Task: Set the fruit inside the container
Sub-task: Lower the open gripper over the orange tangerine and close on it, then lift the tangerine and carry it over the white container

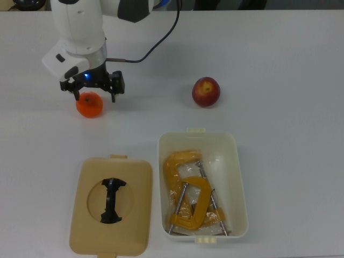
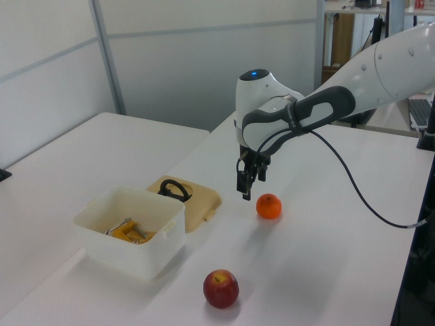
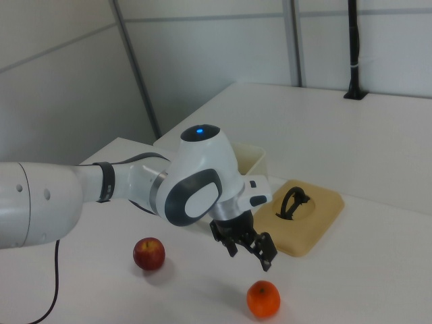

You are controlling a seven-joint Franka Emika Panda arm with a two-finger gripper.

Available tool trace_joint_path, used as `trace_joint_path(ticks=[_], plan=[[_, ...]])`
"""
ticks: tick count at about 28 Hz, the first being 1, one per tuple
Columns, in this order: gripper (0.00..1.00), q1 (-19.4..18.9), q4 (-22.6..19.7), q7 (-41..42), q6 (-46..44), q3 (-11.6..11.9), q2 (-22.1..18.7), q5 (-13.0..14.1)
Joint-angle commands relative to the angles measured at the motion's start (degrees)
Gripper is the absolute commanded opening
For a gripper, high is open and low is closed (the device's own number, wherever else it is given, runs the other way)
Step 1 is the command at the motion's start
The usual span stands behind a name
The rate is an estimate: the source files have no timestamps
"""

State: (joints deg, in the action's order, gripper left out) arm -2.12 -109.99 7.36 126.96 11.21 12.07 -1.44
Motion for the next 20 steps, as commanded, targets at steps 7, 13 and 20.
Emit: trace_joint_path(ticks=[7,13,20], plan=[[1.00,-1.6,-6.2,-0.4,6.5,3.2,-0.5,-4.5],[1.00,-1.6,-7.4,-0.5,8.9,3.2,0.8,-5.1],[1.00,-1.4,-7.9,-0.5,10.5,3.2,3.0,-5.6]])
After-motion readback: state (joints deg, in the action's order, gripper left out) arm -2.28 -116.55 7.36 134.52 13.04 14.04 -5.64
